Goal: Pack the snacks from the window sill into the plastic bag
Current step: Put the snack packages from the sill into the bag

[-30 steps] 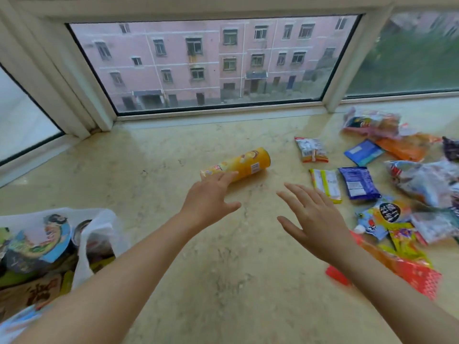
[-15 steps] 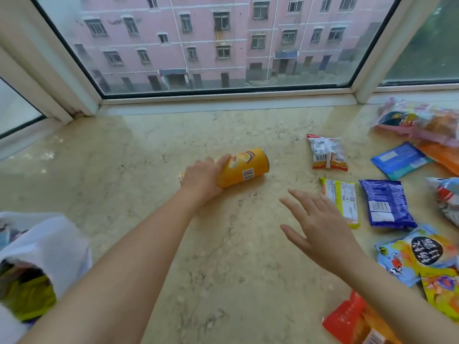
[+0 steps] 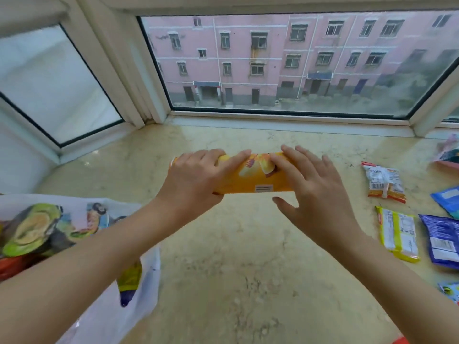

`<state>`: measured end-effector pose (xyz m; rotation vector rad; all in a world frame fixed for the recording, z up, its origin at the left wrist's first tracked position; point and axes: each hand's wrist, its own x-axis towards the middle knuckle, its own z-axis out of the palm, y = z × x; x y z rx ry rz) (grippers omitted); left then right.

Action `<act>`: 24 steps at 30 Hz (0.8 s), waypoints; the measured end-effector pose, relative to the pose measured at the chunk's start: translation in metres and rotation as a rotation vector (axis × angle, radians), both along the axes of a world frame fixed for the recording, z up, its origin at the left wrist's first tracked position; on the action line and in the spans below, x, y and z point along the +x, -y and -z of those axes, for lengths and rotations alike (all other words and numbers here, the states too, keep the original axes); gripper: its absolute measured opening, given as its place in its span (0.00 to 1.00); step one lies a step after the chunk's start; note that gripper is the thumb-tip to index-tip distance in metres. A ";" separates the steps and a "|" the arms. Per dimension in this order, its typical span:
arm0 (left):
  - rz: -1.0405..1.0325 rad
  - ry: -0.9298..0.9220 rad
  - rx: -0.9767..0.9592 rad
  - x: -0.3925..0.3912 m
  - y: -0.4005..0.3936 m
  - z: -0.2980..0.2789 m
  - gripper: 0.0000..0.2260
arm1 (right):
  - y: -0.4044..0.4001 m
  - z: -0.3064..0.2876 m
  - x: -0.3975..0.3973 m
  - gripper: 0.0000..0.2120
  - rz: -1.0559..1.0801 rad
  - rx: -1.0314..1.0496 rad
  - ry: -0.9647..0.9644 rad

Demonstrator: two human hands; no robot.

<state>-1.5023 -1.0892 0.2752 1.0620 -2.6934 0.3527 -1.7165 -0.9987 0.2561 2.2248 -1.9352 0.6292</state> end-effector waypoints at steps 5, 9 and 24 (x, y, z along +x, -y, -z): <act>0.003 0.022 -0.101 0.109 -0.015 -0.032 0.36 | 0.012 -0.026 0.087 0.32 -0.151 -0.055 0.070; -0.053 0.091 -0.052 0.200 -0.032 -0.043 0.36 | 0.011 -0.030 0.165 0.31 -0.246 -0.050 0.119; -0.168 0.287 0.433 0.344 -0.054 0.018 0.38 | 0.014 -0.008 0.337 0.31 -0.334 0.522 -0.254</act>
